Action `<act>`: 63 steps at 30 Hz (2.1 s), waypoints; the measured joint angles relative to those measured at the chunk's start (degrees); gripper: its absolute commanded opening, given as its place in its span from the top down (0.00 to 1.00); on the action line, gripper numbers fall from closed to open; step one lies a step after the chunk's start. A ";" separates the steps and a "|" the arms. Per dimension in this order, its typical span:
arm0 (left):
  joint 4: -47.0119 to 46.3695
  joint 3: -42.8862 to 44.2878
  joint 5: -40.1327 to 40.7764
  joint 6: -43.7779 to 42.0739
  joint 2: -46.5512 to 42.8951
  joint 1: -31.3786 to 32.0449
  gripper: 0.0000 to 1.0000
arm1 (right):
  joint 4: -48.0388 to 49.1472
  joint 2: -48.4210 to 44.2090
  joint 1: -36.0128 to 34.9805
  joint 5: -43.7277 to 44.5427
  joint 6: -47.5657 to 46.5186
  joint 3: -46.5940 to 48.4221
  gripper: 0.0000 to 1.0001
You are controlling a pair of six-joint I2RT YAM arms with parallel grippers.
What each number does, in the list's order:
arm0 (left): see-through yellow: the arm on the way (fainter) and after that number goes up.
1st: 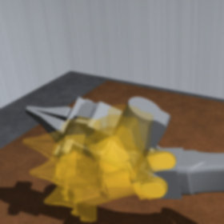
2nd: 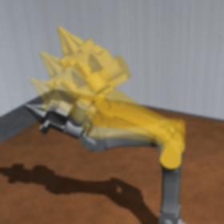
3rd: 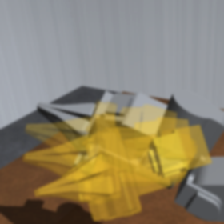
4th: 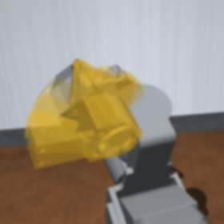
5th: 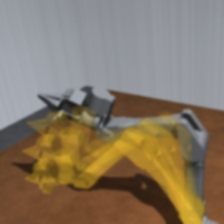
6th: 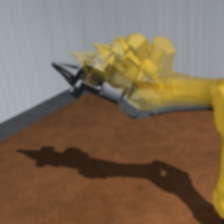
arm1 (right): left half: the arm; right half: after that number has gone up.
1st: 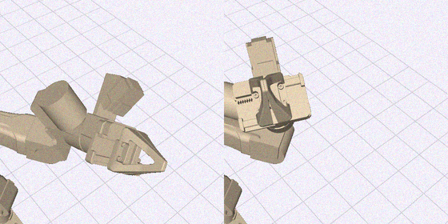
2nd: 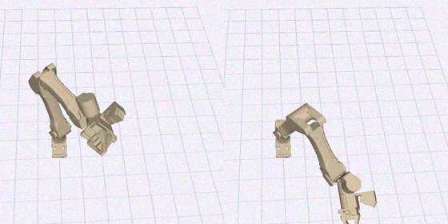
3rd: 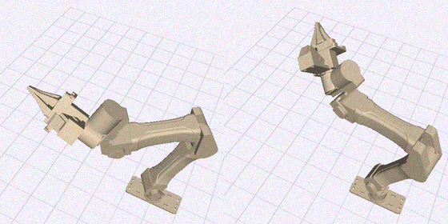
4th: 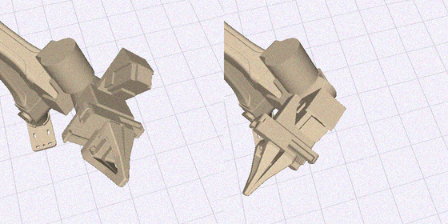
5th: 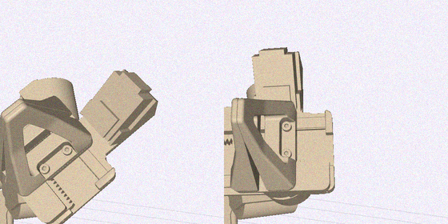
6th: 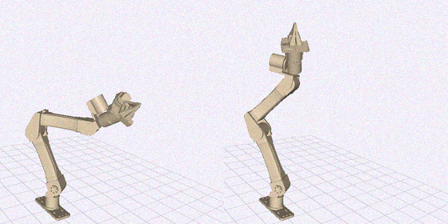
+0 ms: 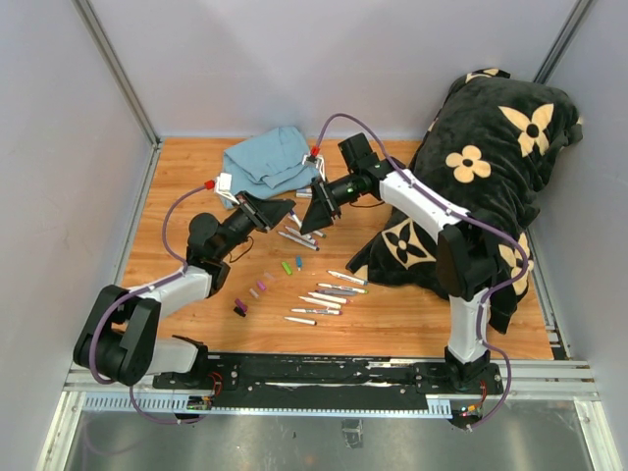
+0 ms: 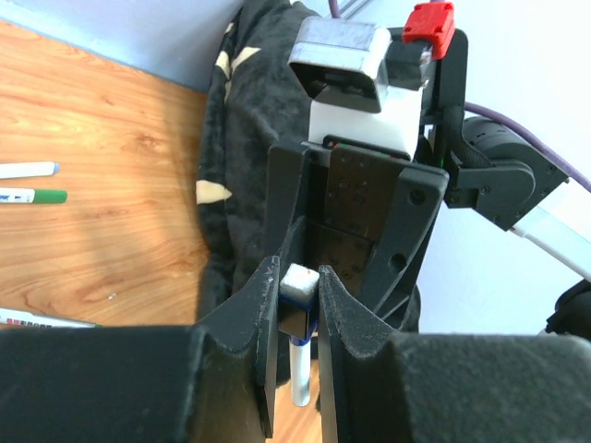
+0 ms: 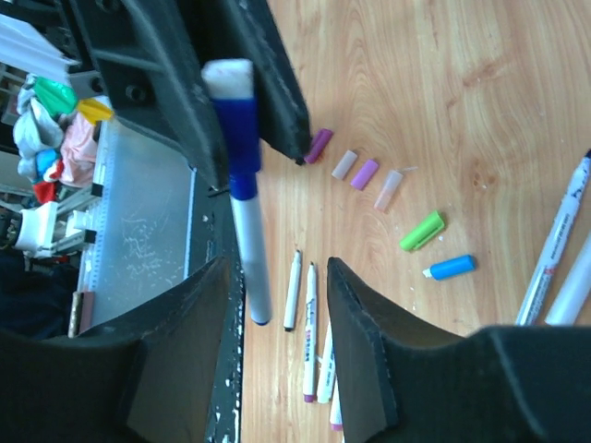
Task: Open the pen caps
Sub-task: Open the pen cap from the pen, then place the pen cap at the center of the board.
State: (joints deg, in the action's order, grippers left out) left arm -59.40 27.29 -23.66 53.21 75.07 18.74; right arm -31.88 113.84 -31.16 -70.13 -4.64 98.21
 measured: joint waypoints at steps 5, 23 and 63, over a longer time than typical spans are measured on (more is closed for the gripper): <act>0.04 -0.11 1.66 0.48 -0.81 0.90 1.00 | 2.27 -1.22 -1.07 2.91 0.44 -2.16 0.55; 0.76 0.72 0.50 2.51 -1.97 -2.05 1.00 | 11.13 -4.50 -3.65 6.36 4.09 -4.37 0.99; 50.14 -10.03 21.05 6.21 -19.78 -16.41 1.00 | -6.56 18.67 -17.51 59.91 -9.03 17.53 0.87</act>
State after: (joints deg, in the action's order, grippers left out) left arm -9.26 17.26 -2.61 59.42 55.29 2.33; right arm -38.44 132.51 -48.66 -10.22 -13.67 115.74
